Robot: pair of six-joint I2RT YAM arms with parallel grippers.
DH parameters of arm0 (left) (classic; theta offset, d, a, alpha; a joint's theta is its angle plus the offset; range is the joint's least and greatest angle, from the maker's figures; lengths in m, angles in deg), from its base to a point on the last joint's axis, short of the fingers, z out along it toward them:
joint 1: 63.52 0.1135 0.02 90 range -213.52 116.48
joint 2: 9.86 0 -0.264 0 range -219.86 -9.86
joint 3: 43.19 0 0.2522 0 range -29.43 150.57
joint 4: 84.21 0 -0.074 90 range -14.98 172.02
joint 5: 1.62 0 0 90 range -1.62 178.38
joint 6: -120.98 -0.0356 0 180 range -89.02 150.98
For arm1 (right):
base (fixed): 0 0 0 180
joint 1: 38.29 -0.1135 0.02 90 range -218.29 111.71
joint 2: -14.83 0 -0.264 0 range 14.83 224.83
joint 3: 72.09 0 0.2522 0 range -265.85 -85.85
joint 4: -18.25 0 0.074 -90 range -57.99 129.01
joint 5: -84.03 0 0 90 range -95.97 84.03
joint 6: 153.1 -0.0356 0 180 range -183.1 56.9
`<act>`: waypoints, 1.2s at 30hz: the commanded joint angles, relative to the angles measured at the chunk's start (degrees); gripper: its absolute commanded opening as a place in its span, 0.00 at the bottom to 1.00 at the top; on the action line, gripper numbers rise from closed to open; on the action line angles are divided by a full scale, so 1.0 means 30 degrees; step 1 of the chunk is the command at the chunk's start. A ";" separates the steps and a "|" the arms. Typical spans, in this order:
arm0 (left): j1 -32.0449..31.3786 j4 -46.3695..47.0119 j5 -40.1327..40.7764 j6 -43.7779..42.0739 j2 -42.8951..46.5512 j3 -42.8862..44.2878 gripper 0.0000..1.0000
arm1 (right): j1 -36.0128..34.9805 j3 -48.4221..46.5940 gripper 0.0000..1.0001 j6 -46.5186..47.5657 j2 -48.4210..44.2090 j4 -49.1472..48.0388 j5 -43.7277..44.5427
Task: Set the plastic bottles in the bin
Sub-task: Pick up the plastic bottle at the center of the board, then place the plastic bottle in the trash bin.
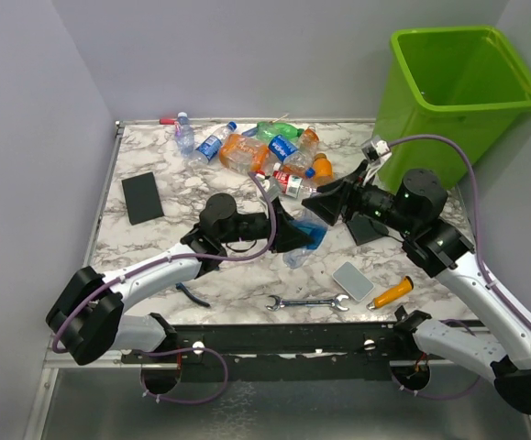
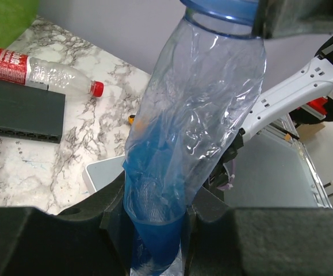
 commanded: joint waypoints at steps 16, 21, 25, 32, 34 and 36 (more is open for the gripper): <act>0.0102 -0.0231 1.2400 -0.0810 0.4567 -0.2938 0.99 | -0.0163 -0.7397 0.01 0.1354 0.1023 0.6003 0.4007; 0.0087 -0.0350 1.7070 -0.2126 0.7026 -0.4018 0.99 | -0.0179 -1.3176 0.01 0.3781 0.2684 0.6880 1.2215; 0.0059 -0.0583 1.7490 -0.3017 0.7522 -0.4164 0.99 | -0.0172 -1.8514 0.00 0.5309 0.6566 0.6360 1.8291; -0.0678 -0.0738 1.7827 -0.4472 0.8114 -0.4355 0.99 | 0.3112 -2.2165 0.00 0.6899 1.0888 0.0034 2.1510; -0.0905 -0.0731 1.7954 -0.4539 0.8087 -0.4401 0.99 | 0.4156 -2.2297 0.01 0.7393 1.1825 -0.2304 2.2239; -0.1086 -0.0759 1.8288 -0.4460 0.7866 -0.4320 0.99 | 0.4954 -2.2984 0.01 0.8513 1.3018 -0.4297 2.2843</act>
